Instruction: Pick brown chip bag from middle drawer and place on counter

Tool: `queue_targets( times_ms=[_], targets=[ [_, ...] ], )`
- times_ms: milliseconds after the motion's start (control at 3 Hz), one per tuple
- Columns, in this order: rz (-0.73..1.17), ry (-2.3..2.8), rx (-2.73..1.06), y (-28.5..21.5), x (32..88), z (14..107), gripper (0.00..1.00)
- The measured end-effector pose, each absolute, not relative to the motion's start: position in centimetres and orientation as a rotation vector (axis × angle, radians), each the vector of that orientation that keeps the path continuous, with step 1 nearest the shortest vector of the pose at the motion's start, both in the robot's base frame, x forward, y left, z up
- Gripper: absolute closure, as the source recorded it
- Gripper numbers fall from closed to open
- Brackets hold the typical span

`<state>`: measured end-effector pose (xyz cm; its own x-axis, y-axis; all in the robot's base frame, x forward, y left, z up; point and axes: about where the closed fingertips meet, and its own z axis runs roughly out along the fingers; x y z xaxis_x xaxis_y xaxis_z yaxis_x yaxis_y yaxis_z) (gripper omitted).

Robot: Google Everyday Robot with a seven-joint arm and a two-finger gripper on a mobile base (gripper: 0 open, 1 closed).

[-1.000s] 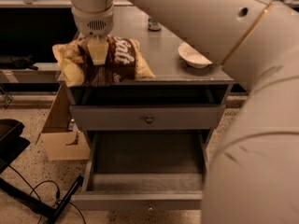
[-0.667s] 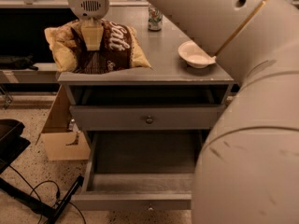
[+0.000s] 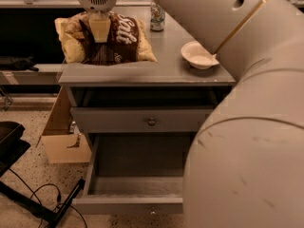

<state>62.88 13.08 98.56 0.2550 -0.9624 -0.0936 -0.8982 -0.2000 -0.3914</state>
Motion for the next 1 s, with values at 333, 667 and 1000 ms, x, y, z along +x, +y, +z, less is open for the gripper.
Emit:
queue_targets(
  times_ms=[333, 667, 1000],
  targets=[
    [-0.374, 1.717, -2.086, 11.2, 67.4, 100.3, 1.00],
    [-0.481, 1.708, -2.030, 9.2, 72.0, 101.5, 1.00],
    [-0.532, 1.686, -1.992, 8.6, 76.3, 100.6, 1.00]
  ],
)
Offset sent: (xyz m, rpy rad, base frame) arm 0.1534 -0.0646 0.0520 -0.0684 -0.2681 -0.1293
